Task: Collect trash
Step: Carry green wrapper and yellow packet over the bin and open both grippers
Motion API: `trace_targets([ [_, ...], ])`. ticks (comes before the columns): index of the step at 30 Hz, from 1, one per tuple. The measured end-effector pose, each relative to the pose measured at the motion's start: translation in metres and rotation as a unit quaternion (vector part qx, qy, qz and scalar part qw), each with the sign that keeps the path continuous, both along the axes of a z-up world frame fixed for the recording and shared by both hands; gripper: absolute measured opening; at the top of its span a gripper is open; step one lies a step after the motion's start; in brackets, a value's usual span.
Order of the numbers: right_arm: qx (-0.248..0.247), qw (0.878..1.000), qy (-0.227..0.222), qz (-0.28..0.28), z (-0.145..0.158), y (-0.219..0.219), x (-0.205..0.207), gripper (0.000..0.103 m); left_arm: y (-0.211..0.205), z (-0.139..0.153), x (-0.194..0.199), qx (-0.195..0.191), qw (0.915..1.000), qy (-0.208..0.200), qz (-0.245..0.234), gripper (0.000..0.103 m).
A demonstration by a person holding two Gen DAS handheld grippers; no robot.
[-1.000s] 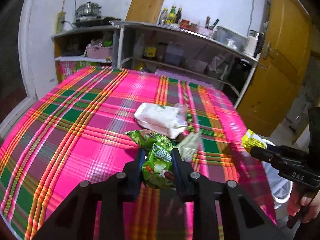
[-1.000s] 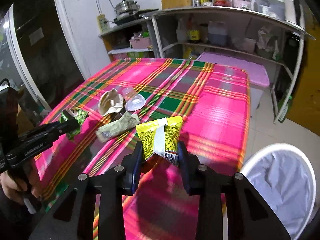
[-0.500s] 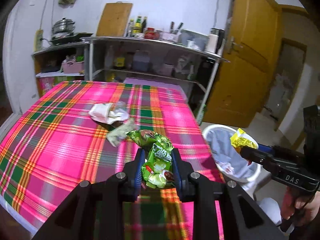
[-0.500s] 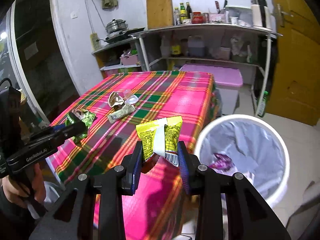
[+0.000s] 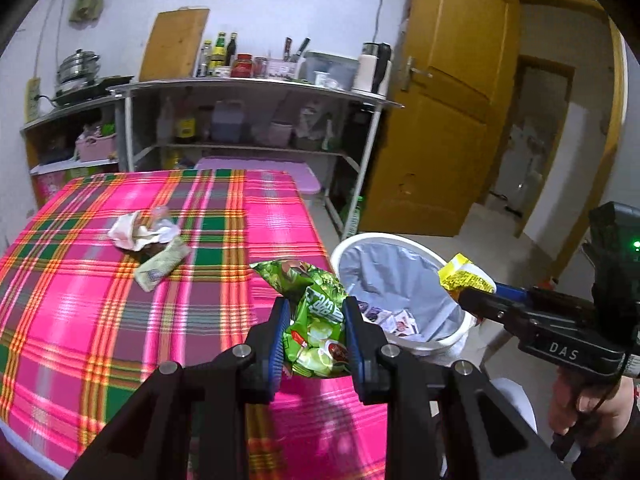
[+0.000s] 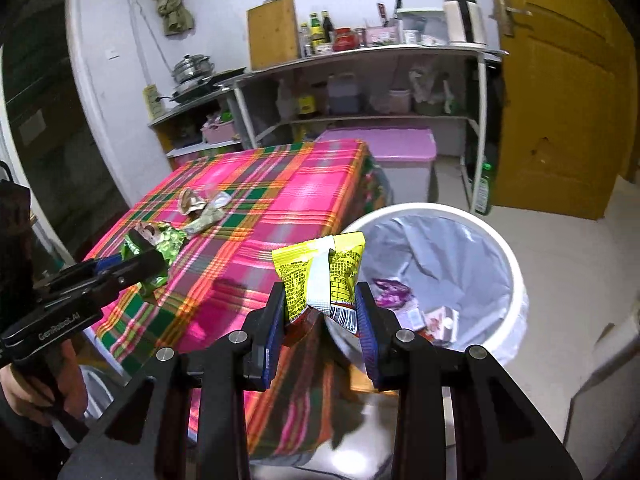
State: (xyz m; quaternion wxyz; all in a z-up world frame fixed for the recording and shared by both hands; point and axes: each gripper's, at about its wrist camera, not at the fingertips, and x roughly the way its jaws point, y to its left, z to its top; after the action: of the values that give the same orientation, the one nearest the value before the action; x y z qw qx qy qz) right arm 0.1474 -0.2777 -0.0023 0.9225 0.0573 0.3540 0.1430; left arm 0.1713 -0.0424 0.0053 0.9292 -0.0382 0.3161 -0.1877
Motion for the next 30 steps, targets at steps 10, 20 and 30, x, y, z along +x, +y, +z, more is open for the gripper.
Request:
trace_targets([
  [10,-0.005,0.999,0.029,-0.042,-0.022,-0.036,0.020,0.035,-0.045,-0.013,0.036,-0.001,0.9986,0.011,-0.051,0.027],
  [20,-0.010,0.996,0.060,-0.069,-0.045,-0.062,0.043,0.035,-0.087,-0.040,0.072,0.005,0.9954,0.050,-0.082,0.028],
  [30,-0.023,0.992,0.083,-0.090,-0.063,-0.077,0.062,0.039,-0.115,-0.062,0.107,0.006,0.9919,0.082,-0.098,0.038],
])
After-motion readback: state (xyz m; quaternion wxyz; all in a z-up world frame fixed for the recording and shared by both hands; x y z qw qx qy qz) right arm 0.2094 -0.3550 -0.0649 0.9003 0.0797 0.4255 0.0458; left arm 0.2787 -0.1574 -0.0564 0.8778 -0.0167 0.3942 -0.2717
